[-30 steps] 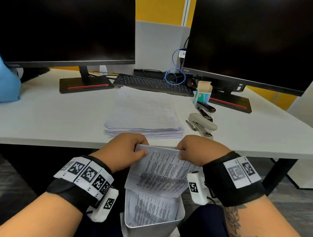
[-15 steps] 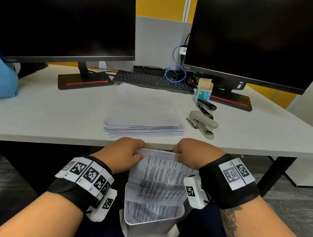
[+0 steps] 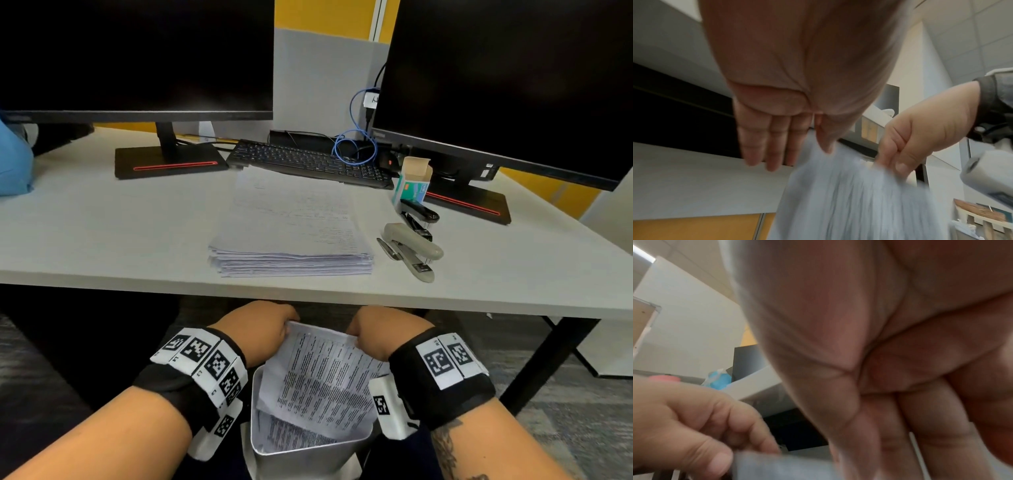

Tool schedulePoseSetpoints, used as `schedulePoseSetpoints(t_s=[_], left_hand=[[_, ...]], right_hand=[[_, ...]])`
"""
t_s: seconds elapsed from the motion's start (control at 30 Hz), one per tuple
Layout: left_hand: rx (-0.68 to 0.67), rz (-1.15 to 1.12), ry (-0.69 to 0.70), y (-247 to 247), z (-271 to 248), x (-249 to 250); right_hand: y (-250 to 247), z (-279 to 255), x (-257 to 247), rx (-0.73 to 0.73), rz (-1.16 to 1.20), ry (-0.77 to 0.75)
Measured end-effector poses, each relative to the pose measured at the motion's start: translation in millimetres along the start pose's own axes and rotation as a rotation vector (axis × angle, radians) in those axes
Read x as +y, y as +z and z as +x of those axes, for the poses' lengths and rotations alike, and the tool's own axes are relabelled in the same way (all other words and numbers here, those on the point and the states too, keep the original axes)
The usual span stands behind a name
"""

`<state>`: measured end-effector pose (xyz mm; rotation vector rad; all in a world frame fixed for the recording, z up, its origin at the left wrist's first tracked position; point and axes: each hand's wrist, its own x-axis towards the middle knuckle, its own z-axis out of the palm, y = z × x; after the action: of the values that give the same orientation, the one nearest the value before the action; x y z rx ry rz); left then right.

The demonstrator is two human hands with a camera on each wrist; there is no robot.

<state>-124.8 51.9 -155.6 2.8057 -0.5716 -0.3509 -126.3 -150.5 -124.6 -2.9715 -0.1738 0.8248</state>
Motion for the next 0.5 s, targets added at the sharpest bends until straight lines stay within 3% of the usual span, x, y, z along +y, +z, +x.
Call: schedulePoseSetpoints(t_s=[0.1,0.3,0.4,0.5], left_hand=[[-0.067,0.043,-0.02,-2.2,-1.4,2.0],[-0.111,-0.042,0.082,-34.3,-9.7,22.3],[0.069,-0.23,0.134,-57.2,-16.1,32.8],[0.431,-0.333,0.138,-74.9,-17.7,35.7]], right_hand=[[-3.7,0.6,-4.5,-0.09,-0.036,0.004],[-28.5,-28.0,5.7,0.107,0.151,-0.185],[-45.0,-37.5,7.3,0.184,0.46,-0.253],[-59.6,-39.9,8.2,0.438,0.555,-0.252]])
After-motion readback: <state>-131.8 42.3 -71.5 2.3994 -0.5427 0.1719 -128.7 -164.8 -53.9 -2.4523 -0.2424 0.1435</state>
